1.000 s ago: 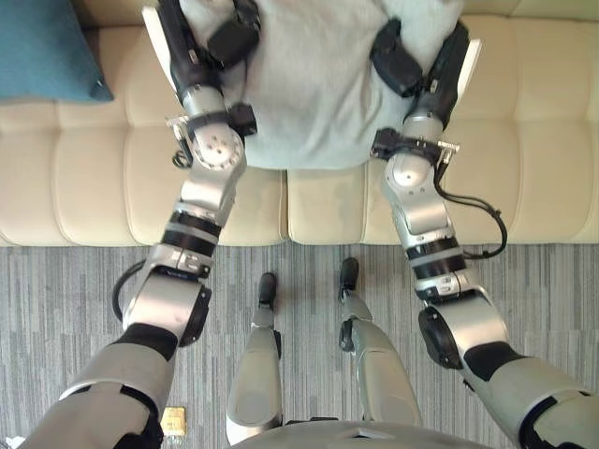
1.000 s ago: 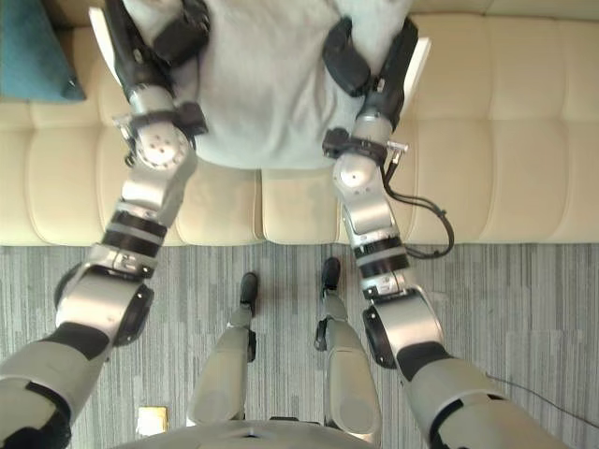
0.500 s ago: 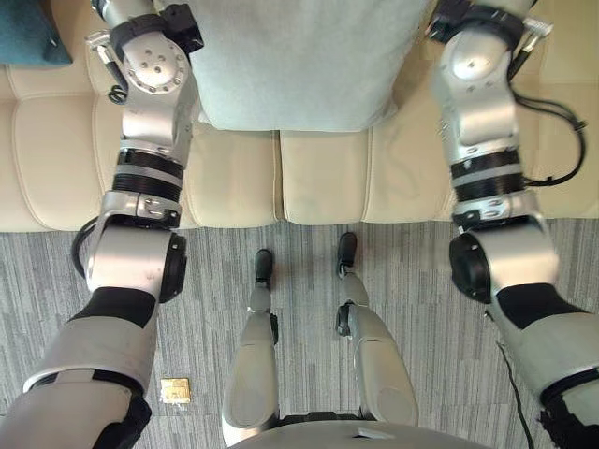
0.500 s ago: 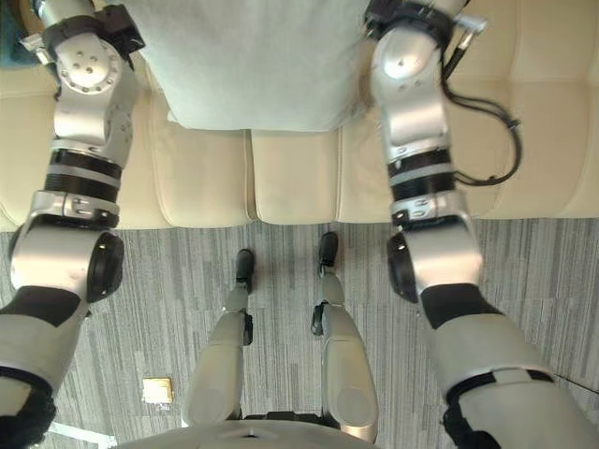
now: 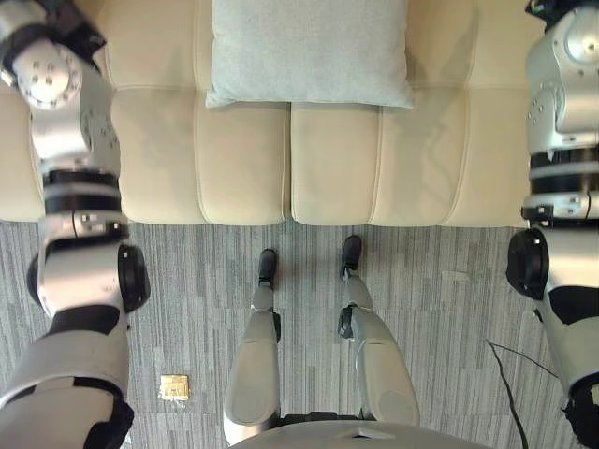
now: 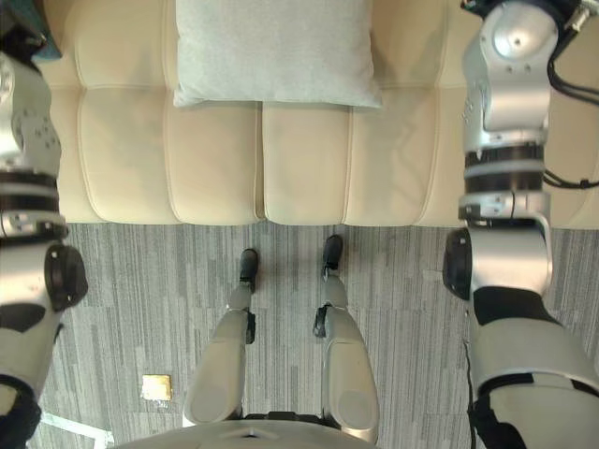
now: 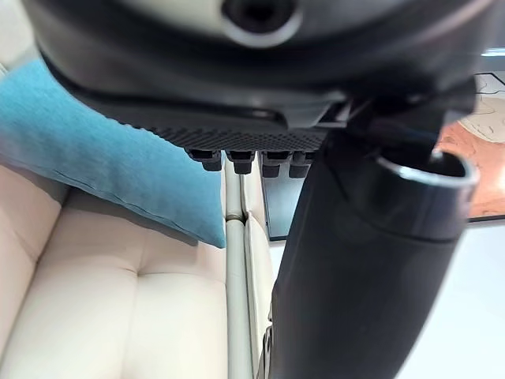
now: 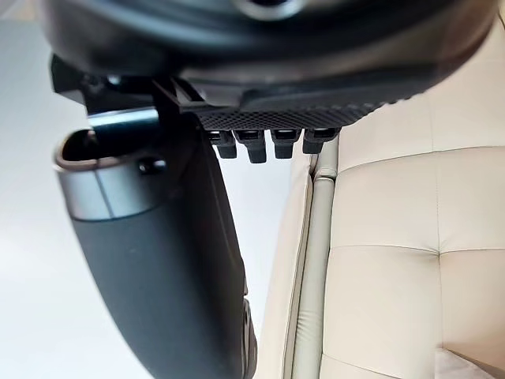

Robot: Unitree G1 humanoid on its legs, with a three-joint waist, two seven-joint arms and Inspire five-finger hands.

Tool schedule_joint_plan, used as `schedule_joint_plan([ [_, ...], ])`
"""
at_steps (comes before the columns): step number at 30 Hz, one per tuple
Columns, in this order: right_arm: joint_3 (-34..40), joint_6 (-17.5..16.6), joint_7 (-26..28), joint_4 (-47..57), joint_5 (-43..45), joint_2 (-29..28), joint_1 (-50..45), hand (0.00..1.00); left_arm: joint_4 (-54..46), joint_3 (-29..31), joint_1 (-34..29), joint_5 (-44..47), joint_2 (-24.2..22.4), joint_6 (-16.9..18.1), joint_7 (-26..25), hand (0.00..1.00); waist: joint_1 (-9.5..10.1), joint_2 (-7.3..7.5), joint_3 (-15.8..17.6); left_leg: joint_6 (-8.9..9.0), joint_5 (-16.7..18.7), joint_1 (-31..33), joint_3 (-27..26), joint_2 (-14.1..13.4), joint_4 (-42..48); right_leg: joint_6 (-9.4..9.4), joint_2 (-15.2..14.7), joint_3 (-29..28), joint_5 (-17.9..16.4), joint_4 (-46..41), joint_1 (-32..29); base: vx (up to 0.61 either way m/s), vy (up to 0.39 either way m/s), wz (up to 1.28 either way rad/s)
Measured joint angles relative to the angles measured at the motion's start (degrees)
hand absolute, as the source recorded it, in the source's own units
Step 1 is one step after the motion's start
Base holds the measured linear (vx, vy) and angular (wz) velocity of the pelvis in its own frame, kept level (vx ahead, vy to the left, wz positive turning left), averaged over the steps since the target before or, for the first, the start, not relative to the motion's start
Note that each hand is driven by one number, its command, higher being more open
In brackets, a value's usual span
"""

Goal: Pick up cushions and gather them together orderly.

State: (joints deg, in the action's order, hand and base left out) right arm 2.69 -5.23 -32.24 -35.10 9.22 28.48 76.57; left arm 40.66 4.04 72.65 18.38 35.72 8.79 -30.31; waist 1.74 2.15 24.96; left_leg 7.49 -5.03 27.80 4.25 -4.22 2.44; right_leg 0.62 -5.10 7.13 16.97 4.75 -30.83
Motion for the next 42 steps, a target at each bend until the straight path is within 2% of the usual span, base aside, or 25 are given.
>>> schedule_joint_plan([
  [3,0.9,-0.06,1.32,3.13,1.06,2.44,-2.63,1.0,-4.86,4.52,-5.41,2.4,0.75,1.18,1.93,1.0,0.28,-0.02,-0.01,0.0,0.0,-0.13,0.02,-0.1,0.25,0.02,0.15,-0.08,0.0,0.01,0.28,0.03,0.045,0.01],
  [5,2.61,-0.43,2.58,9.78,2.58,2.92,-10.46,1.0,-10.71,7.19,-14.14,4.57,0.53,2.13,3.08,1.0,0.52,-0.02,-0.01,0.02,0.02,-1.32,0.07,-0.44,0.25,0.03,0.45,-0.03,-0.01,0.02,1.5,0.05,0.05,0.0],
  [6,3.05,-0.55,2.87,11.12,3.0,2.9,-12.84,1.0,-11.73,7.69,-16.32,4.9,0.16,2.16,3.42,1.0,0.65,-0.04,-0.02,0.03,0.02,-1.76,0.04,-0.51,0.25,0.04,0.54,-0.04,-0.02,0.02,1.93,0.05,0.041,0.0],
  [8,4.51,-0.82,4.26,15.48,4.98,2.11,-22.15,1.0,-15.36,10.01,-24.57,5.49,-2.58,2.61,4.57,1.0,0.84,-0.12,-0.23,0.01,0.18,-3.31,0.0,-0.68,0.24,0.18,0.86,-0.1,-0.14,0.03,3.61,0.05,0.038,0.01],
  [9,5.95,-1.48,5.15,18.74,6.11,0.05,-29.6,1.0,-18.45,11.35,-31.46,6.01,-5.95,3.39,5.19,1.0,0.94,-0.21,-0.35,-0.29,0.66,-4.34,-0.03,-0.68,0.24,0.57,0.86,-0.26,-0.57,0.04,4.69,0.05,0.043,0.01],
  [10,6.63,-1.64,5.78,19.98,6.61,-0.89,-32.22,1.0,-19.42,11.68,-33.81,6.17,-7.34,3.52,5.64,1.0,0.97,-0.23,-0.36,-0.39,0.73,-4.62,-0.03,-0.6,0.23,0.62,0.8,-0.3,-0.72,0.04,5.02,0.05,0.057,0.03],
  [12,8.21,-2.18,9.43,22.94,6.75,-6.28,-44.95,1.0,-21.5,12.02,-45.48,6.35,-15.07,3.62,8.7,1.0,1.0,-0.44,-0.51,-0.7,0.92,-6.17,-0.01,-0.32,0.24,0.75,0.59,-0.5,-1.58,0.05,6.72,0.04,0.049,0.03],
  [14,8.77,-2.15,12.08,24.31,6.74,-12.06,-54.96,1.0,-21.48,10.86,-54.58,6.39,-22.39,3.26,10.74,1.0,1.1,-0.84,-1.36,-1.2,1.45,-7.23,0.0,-0.39,0.23,0.97,0.64,-0.48,-2.57,0.06,7.91,0.04,0.031,0.01],
  [16,9.22,-1.99,15.42,24.54,6.6,-19.25,-66.0,1.0,-20.37,7.59,-65.58,6.34,-29.93,1.49,14.24,1.0,1.25,-1.3,-1.78,-1.4,2.19,-9.23,-0.08,-0.66,0.34,0.9,0.84,-0.47,-3.14,0.06,9.96,0.05,0.026,-0.02],
  [18,9.55,-1.66,17.34,24.52,5.91,-22.61,-71.65,1.0,-18.41,6.37,-70.0,5.61,-32.92,-0.04,16.79,1.0,1.5,-1.49,-2.8,-1.4,2.74,-9.98,-0.25,-0.88,0.84,0.84,1.03,-0.47,-3.43,0.06,10.91,0.04,0.022,-0.06],
  [20,9.36,-1.54,19.99,22.82,4.09,-27.38,-80.83,1.0,-12.74,5.27,-76.34,3.62,-35.74,-1.51,20.61,1.0,1.71,-1.75,-7.19,-1.29,3.81,-12.43,-1.01,-1.56,1.12,0.87,1.64,-0.64,-4.22,0.06,13.18,0.08,0.028,-0.16],
  [21,9.14,-1.53,20.46,21.65,3.67,-27.85,-82.07,1.0,-11.29,5.29,-77.17,3.03,-35.87,-1.63,21.17,1.0,1.7,-1.73,-8.47,-1.21,4.05,-13.09,-1.17,-1.74,1.03,0.95,1.83,-0.7,-4.45,0.06,13.71,0.12,0.041,-0.23],
  [22,8.39,-1.49,21.75,16.84,1.91,-28.4,-85.42,1.0,-7.37,5.37,-79.74,0.74,-36.01,-2.04,22.74,1.0,1.72,-1.93,-12.8,-1.13,4.96,-15.29,-1.9,-2.4,0.74,0.87,2.23,-1.05,-5.38,0.08,15.86,0.09,0.034,-0.18],
  [26,8.54,-1.01,23.14,7.9,0.74,-28.5,-87.9,1.0,-0.99,5.86,-80.75,-3.19,-36.19,-2.06,24.56,1.0,1.64,-2.69,-18.1,-0.79,6.13,-18.9,-2.63,-2.76,0.26,0.83,2.67,-1.15,-6.63,0.1,18.95,0.07,0.033,-0.09],
  [33,10.31,1.68,25.53,-9.96,-1.4,-29.25,-87.66,1.0,9.9,6.62,-80.14,-9.81,-36.17,-3.1,25.62,1.0,1.21,-2.51,-22.2,-0.89,6.31,-25.33,-4.07,-2.9,-2.6,1.47,2.62,-1.62,-8.01,0.17,23.66,0.06,0.048,-0.05],
  [38,14.3,2.58,26.03,-15.02,-2.58,-29.3,-87.27,1.0,13.97,8.7,-80.25,-11.79,-35.13,-3.93,25.71,1.0,1.08,-1.92,-22.96,-1.11,6.84,-28.53,-5.83,-2.77,-3.26,2.14,2.56,-3.23,-8.29,0.17,25.55,0.06,0.075,-0.17],
  [42,14.58,2.68,26.03,-17.41,-2.63,-28.8,-86.74,1.0,14.96,8.86,-80.48,-12.26,-34.66,-4.09,25.7,1.0,1.05,-1.44,-23.0,-1.37,7.95,-29.93,-8.24,-2.66,-2.6,2.5,2.58,-5.71,-8.33,0.14,25.93,0.05,0.081,-0.29],
])
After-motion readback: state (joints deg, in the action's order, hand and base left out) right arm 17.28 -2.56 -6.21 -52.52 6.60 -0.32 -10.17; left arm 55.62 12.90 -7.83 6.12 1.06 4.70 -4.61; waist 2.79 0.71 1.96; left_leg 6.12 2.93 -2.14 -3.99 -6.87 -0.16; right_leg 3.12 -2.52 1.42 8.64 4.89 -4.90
